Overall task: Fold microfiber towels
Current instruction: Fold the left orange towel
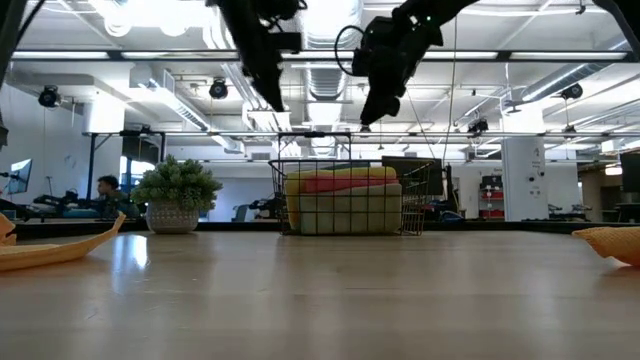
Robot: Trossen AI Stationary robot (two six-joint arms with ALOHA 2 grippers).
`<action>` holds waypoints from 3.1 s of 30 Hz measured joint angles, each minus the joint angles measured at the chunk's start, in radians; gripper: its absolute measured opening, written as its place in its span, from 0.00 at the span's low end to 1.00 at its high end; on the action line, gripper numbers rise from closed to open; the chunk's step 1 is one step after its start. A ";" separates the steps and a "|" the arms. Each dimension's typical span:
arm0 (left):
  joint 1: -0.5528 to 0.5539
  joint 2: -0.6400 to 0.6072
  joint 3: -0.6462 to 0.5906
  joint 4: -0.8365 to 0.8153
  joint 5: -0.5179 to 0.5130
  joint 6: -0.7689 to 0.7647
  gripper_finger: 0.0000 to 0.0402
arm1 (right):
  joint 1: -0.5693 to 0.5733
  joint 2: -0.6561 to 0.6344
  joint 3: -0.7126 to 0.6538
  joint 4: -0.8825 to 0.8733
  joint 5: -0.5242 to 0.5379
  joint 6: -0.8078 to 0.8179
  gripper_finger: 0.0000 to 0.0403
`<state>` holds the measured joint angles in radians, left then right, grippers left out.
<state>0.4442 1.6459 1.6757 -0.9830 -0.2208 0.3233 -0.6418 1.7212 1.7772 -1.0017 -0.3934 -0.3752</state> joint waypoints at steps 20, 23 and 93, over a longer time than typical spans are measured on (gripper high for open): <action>-0.496 -0.386 -0.579 0.067 0.007 -0.612 0.38 | 0.253 -0.186 -0.281 0.125 0.028 0.335 0.16; -0.595 -0.388 -0.647 0.106 0.007 -0.688 0.38 | 0.303 -0.213 -0.317 0.163 0.066 0.391 0.15; -0.364 0.321 -0.491 0.838 0.166 -0.709 0.38 | 0.451 -0.528 -0.372 0.022 0.214 0.374 0.16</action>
<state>0.0799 1.9666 1.1851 -0.1445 -0.0550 -0.3861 -0.1905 1.1937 1.4055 -0.9795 -0.1799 -0.0013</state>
